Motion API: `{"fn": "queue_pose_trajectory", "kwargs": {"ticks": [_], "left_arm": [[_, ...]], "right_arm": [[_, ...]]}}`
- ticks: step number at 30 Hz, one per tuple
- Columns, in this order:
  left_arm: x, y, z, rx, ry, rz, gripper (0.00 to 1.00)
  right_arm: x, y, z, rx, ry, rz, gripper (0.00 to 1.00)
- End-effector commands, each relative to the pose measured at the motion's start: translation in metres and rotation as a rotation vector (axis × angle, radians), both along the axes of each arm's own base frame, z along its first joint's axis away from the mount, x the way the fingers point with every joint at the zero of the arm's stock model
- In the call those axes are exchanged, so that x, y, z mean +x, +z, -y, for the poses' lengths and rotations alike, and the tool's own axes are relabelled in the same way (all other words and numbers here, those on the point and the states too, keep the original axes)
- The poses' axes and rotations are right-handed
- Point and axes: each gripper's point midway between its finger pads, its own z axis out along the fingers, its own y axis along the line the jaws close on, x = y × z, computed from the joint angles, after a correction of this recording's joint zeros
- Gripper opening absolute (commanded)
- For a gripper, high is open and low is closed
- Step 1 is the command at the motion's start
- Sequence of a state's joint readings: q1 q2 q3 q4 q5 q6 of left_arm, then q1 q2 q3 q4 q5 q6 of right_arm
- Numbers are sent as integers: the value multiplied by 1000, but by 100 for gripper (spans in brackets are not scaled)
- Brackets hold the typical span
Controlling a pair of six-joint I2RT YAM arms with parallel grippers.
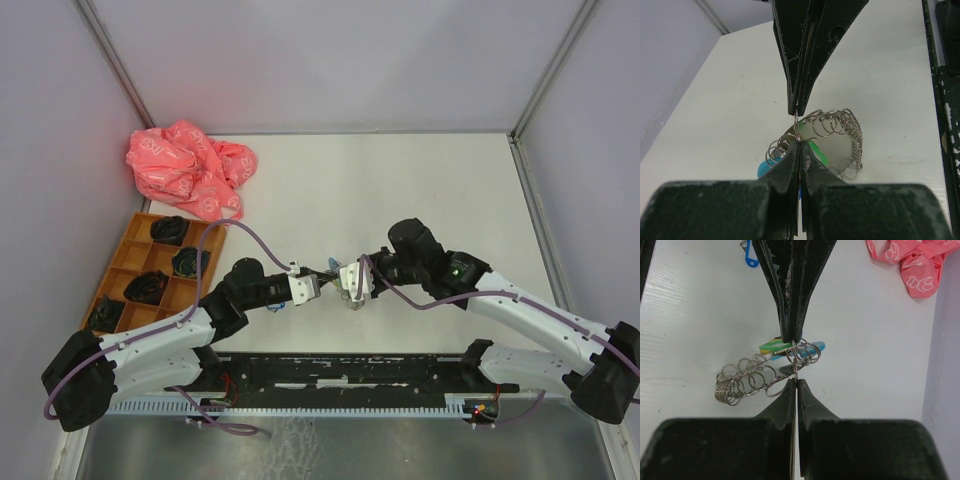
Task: Put the keys on the keyring
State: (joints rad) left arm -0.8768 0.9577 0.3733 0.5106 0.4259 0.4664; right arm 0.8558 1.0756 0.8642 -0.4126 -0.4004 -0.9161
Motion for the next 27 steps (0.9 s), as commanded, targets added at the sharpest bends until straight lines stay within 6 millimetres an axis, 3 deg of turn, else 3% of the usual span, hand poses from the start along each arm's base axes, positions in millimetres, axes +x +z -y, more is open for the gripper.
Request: {"fn": "queue_pose_trajectory", "kwargs": {"ticks": [1,27], "left_arm": [[0,40,10,-84,-41,100,3],[-2,32,11,-29,-54,40,3]], "right_arm": [[-4,34,-19,88,59,31,1],[-11,35,-24,69,135,94,1]]}}
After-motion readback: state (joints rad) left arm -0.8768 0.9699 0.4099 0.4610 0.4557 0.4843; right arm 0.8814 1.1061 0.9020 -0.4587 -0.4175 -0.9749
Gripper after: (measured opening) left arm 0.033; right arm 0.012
